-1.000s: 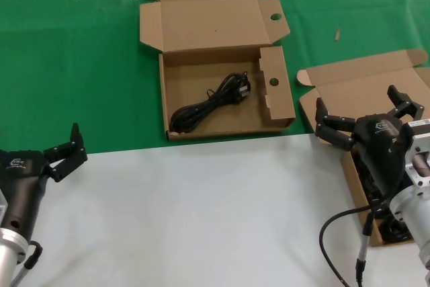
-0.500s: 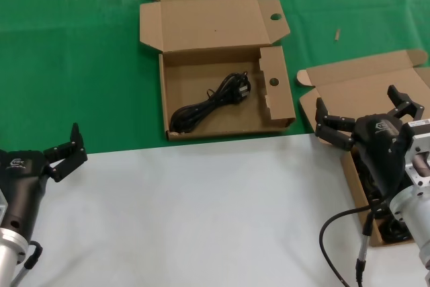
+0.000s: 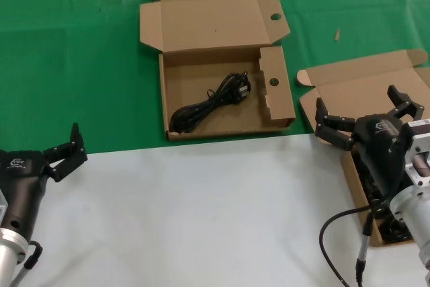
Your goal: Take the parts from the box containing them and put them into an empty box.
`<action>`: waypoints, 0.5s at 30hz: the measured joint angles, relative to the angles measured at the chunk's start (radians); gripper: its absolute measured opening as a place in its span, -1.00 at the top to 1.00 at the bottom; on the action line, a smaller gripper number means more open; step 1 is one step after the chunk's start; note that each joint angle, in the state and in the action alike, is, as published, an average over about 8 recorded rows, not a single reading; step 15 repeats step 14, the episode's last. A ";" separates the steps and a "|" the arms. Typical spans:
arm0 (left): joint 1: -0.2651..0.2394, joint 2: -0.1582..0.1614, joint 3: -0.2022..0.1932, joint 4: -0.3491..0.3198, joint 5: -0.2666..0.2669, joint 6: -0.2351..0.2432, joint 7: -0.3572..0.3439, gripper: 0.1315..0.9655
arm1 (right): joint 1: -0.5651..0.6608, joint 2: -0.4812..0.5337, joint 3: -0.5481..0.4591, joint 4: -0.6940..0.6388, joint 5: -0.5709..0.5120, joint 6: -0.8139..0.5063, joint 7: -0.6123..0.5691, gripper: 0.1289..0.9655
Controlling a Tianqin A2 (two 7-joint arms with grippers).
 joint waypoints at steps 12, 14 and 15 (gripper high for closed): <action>0.000 0.000 0.000 0.000 0.000 0.000 0.000 -1.00 | 0.000 0.000 0.000 0.000 0.000 0.000 0.000 -1.00; 0.000 0.000 0.000 0.000 0.000 0.000 0.000 -1.00 | 0.000 0.000 0.000 0.000 0.000 0.000 0.000 -1.00; 0.000 0.000 0.000 0.000 0.000 0.000 0.000 -1.00 | 0.000 0.000 0.000 0.000 0.000 0.000 0.000 -1.00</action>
